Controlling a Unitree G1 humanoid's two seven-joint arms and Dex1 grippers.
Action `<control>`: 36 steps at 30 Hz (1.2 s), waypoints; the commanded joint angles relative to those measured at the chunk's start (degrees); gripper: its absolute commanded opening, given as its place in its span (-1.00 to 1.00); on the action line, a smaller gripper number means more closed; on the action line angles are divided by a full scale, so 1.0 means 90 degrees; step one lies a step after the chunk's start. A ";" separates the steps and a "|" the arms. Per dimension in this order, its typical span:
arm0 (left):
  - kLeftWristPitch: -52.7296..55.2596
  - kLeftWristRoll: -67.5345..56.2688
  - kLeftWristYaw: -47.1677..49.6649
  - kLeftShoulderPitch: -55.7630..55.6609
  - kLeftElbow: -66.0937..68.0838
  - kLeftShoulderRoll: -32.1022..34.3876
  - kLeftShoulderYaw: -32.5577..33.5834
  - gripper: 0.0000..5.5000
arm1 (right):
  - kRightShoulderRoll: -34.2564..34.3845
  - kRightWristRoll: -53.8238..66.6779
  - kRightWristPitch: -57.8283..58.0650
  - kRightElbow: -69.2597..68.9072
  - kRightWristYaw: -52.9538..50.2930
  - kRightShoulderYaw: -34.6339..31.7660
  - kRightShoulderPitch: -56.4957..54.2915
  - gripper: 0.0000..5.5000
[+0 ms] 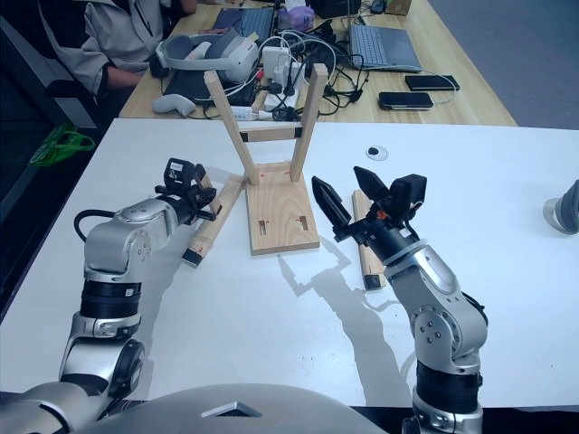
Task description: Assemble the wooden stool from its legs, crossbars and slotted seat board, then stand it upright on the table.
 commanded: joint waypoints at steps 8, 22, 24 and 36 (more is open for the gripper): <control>0.0157 -0.0012 0.0364 -0.1036 -0.0474 -0.0059 0.0415 -0.31 | 0.0025 -0.0127 -0.0108 0.0136 0.0014 0.0074 -0.0125 0.96; -0.0568 0.0077 0.0814 -0.1861 0.0443 -0.0466 0.0705 -0.31 | 0.0031 -0.0178 -0.0187 0.0218 0.0004 0.0159 -0.0172 0.96; -0.0820 0.0085 0.0896 -0.1964 0.0751 -0.0518 0.0772 -0.31 | 0.0029 -0.0189 -0.0191 0.0269 0.0013 0.0171 -0.0238 0.96; -0.0975 0.0196 0.1009 -0.0876 0.1499 -0.1100 0.0393 -0.31 | 0.0020 -0.0219 -0.0197 0.0355 0.0030 0.0195 -0.0315 0.96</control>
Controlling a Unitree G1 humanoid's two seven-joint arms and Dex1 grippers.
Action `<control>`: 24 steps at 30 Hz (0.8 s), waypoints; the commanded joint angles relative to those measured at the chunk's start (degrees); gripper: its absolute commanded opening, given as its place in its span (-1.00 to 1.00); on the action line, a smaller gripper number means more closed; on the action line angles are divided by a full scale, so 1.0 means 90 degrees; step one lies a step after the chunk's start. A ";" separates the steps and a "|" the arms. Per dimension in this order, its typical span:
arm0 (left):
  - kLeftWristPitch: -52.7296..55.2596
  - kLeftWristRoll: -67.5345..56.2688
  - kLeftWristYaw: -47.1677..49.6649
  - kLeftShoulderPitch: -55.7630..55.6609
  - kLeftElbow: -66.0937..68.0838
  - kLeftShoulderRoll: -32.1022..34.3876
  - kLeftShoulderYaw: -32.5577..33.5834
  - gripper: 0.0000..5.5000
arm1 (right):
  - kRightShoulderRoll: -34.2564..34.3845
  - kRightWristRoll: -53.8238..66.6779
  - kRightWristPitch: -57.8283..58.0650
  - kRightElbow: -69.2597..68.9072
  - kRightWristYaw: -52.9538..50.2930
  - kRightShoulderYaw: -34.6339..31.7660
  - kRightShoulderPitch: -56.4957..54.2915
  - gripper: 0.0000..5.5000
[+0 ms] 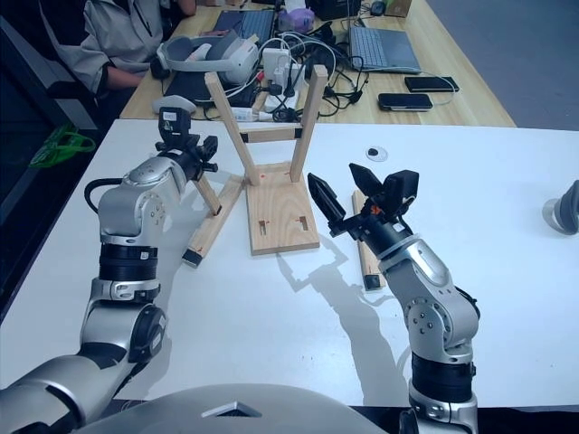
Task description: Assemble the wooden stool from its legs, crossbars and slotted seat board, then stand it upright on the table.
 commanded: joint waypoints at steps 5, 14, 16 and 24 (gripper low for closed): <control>0.0131 -0.0044 0.0196 0.0097 0.0099 -0.0222 0.0184 -0.31 | 0.0011 -0.0036 -0.0001 0.0001 -0.0012 0.0015 -0.0073 0.96; 0.0151 -0.0195 0.0188 -0.0536 -0.0179 -0.0101 0.0512 -0.31 | 0.0015 -0.0061 -0.0010 0.0005 -0.0039 0.0030 -0.0065 0.96; 0.0200 -0.0223 0.0205 -0.0525 -0.0273 -0.0175 0.0508 -0.31 | -0.0001 -0.0059 -0.0010 -0.0001 -0.0040 0.0011 -0.0058 0.96; 0.0209 -0.0239 0.0411 -0.0460 -0.0639 -0.0118 0.0722 -0.31 | 0.0028 -0.0065 -0.0038 -0.0024 -0.0046 0.0013 0.0053 0.96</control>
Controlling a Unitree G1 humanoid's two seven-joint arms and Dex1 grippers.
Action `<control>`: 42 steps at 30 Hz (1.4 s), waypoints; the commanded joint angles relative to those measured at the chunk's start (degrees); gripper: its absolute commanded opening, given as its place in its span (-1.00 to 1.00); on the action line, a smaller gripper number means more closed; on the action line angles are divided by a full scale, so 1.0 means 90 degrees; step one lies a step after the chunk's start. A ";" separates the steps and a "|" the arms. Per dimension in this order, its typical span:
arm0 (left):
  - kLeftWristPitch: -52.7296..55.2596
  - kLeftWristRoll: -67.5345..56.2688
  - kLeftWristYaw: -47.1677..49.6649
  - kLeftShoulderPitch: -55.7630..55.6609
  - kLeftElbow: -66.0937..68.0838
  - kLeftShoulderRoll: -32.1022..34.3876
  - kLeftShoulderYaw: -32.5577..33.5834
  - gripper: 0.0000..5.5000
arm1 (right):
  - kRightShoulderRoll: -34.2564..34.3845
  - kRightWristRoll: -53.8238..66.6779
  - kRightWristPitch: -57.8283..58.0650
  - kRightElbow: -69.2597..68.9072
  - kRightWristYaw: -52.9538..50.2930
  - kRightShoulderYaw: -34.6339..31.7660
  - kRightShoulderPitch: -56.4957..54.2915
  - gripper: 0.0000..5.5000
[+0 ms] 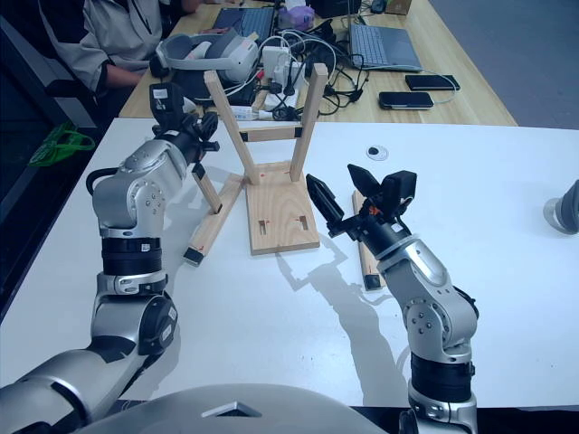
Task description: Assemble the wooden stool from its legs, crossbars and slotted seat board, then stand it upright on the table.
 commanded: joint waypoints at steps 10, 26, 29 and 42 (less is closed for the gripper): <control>0.0574 0.0361 0.0152 0.1299 -0.1256 0.0739 0.0094 -0.31 | 0.0259 -0.0622 -0.0738 0.0650 -0.0701 -0.0761 0.0143 0.96; 0.1090 0.0285 0.0173 0.1500 -0.1971 0.0111 -0.0564 -0.31 | 0.0495 -0.0836 -0.1078 0.1831 -0.1343 -0.1595 -0.0159 0.96; 0.1220 0.0199 0.0177 0.1452 -0.2030 -0.0032 -0.0507 -0.31 | 0.0496 -0.0815 -0.1047 0.1814 -0.1321 -0.1558 -0.0162 0.96; 0.1122 0.0407 0.0022 0.1324 -0.1872 0.0517 -0.0475 -0.31 | 0.0656 -0.0707 -0.0930 0.1688 -0.1267 -0.1517 -0.0029 0.96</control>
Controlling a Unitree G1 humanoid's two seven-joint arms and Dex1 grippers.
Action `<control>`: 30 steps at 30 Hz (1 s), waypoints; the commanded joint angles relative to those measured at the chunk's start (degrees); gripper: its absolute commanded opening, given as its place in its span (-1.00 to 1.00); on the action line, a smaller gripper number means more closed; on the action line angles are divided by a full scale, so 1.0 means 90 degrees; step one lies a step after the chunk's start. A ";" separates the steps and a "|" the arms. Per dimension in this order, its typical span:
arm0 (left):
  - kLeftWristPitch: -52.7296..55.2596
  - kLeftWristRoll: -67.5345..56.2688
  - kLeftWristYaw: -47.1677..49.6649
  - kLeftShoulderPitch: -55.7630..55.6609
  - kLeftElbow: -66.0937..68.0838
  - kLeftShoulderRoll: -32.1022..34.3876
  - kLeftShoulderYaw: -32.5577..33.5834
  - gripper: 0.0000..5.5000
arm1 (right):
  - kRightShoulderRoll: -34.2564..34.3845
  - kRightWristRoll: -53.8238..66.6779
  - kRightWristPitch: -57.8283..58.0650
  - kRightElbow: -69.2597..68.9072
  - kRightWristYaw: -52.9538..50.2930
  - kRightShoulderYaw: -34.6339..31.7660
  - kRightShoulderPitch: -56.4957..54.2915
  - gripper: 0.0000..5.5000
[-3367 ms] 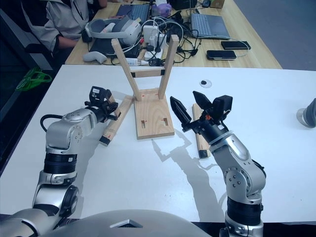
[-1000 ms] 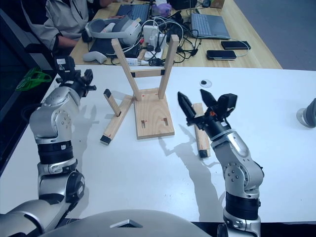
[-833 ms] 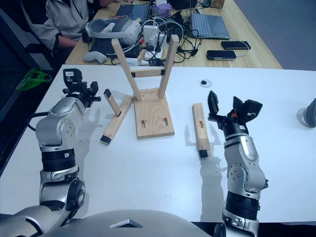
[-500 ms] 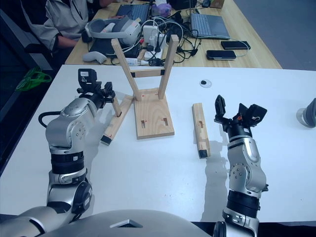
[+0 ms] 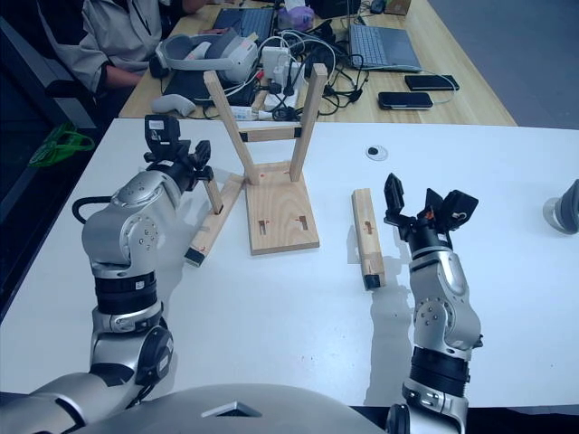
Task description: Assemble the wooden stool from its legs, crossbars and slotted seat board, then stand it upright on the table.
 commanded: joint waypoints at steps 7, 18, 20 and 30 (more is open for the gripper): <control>0.0441 0.0249 -0.0741 0.0547 0.0023 0.0965 -0.0779 -0.31 | 0.0059 0.0179 0.0119 -0.0147 0.0045 -0.0020 -0.0022 0.96; 0.0749 0.0067 -0.1389 0.0237 0.0021 0.1028 -0.1223 -0.31 | 0.0028 0.0124 0.0014 0.0153 0.0127 0.0002 -0.0202 0.96; 0.0769 0.0080 -0.1450 0.0203 0.0031 0.1050 -0.1289 -0.31 | 0.0046 0.0104 -0.0006 0.0179 0.0130 0.0009 -0.0219 0.96; 0.0731 0.0250 -0.1561 -0.0242 0.0033 0.0952 -0.1966 -0.31 | 0.0094 0.0056 -0.0140 0.0315 0.0164 0.0018 -0.0274 0.96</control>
